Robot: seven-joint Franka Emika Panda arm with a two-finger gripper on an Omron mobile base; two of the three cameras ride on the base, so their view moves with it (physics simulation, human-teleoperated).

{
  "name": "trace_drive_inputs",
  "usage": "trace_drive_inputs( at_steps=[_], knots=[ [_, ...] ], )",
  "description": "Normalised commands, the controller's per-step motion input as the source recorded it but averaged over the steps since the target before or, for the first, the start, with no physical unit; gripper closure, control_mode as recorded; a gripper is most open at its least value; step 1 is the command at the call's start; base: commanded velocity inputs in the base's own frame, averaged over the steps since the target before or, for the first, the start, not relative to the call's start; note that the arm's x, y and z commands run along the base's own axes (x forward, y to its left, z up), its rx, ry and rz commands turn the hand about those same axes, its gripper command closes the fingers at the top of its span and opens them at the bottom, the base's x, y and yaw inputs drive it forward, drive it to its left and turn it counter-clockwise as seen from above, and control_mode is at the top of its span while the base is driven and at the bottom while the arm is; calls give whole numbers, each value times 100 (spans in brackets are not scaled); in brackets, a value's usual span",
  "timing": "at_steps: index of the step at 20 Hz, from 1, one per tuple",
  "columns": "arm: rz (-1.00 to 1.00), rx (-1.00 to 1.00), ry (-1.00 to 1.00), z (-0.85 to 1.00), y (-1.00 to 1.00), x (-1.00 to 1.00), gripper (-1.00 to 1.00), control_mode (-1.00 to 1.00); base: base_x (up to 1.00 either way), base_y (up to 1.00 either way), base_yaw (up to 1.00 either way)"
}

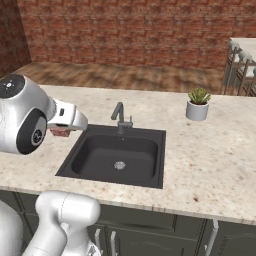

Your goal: Pick up the sponge and bar soap from the sink, and place them back in the cabinet, and close the cabinet door.

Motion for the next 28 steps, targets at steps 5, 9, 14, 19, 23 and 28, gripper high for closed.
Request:
trace_drive_inputs(
  at_steps=[5, 9, 14, 19, 23, 28],
  knots=[
    [0, 0, 0, 18, 0, -60, 100, -100, 0, 0, 0],
    [0, 0, 0, 20, 0, -56, 100, -100, 0, 0, 0],
    [0, 0, 0, 30, 0, -43, 100, -100, 0, 0, 0],
    [0, 0, 0, 32, 0, -7, 100, -100, 0, 0, 0],
    [0, 0, 0, 20, -2, -9, 100, -100, 0, 0, 0],
    [0, 0, 0, 3, -1, -5, 100, 100, -27, -5, 0]
  ],
)
